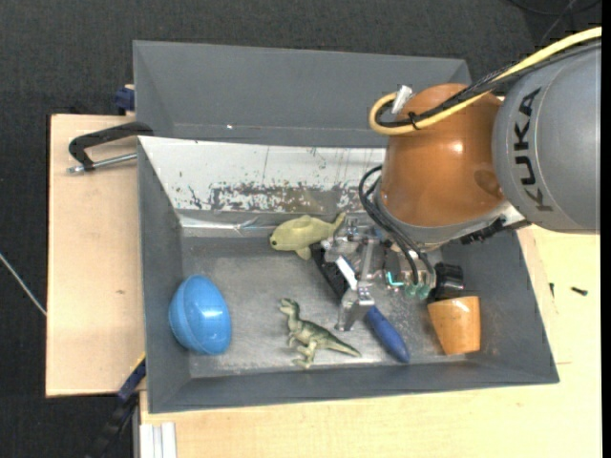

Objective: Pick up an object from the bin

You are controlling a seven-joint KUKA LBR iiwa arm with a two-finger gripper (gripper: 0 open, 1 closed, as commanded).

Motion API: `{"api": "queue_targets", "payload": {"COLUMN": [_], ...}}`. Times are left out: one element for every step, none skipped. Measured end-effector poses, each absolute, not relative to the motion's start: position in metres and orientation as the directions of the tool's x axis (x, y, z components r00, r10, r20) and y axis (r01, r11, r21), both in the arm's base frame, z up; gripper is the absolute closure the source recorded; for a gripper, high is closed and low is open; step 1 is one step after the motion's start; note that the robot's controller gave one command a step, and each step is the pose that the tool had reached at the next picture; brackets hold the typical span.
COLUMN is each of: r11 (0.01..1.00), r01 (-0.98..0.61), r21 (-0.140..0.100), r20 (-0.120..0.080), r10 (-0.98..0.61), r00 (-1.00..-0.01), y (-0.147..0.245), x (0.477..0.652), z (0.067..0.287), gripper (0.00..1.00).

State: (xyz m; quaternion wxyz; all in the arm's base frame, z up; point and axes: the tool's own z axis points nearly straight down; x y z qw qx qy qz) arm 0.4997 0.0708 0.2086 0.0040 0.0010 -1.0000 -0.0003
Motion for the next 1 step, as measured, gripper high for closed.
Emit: {"api": "queue_targets", "payload": {"r11": [0.993], "r01": [-0.120], "r21": [0.001], "r20": [-0.001], "r10": [-0.120], "r00": [-0.993], "y": [0.0523], "x": [0.4960], "z": [0.0715], "gripper": [0.00]}}
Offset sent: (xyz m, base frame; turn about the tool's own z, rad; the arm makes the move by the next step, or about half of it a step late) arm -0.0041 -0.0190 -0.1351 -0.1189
